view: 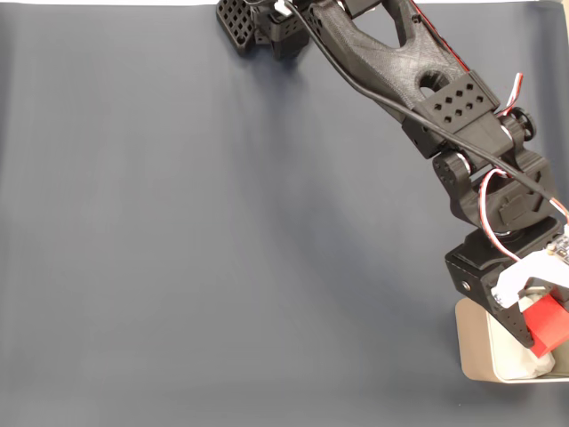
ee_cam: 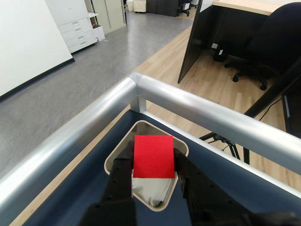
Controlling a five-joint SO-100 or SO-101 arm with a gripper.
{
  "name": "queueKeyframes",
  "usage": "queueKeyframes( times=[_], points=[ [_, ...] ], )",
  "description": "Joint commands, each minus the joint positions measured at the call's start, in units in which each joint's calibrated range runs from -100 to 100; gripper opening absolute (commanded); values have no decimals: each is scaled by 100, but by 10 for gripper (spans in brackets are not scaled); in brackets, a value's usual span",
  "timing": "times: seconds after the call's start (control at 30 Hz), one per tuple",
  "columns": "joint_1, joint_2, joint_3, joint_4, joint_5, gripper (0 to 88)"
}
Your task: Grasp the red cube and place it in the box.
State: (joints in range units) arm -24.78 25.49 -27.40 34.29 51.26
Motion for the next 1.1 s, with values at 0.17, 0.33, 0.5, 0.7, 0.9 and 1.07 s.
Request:
queueKeyframes(
  times=[0.17,0.33,0.5,0.7,0.9,1.07],
  points=[
    [-29,-10,-353,22,10,42],
    [-36,16,-363,22,10,42],
    [-36,33,-363,6,-5,189],
    [-8,-1,-436,-52,-54,433],
    [-1,-27,-445,-68,-5,478],
    [-1,-79,-426,-68,5,485]
  ],
)
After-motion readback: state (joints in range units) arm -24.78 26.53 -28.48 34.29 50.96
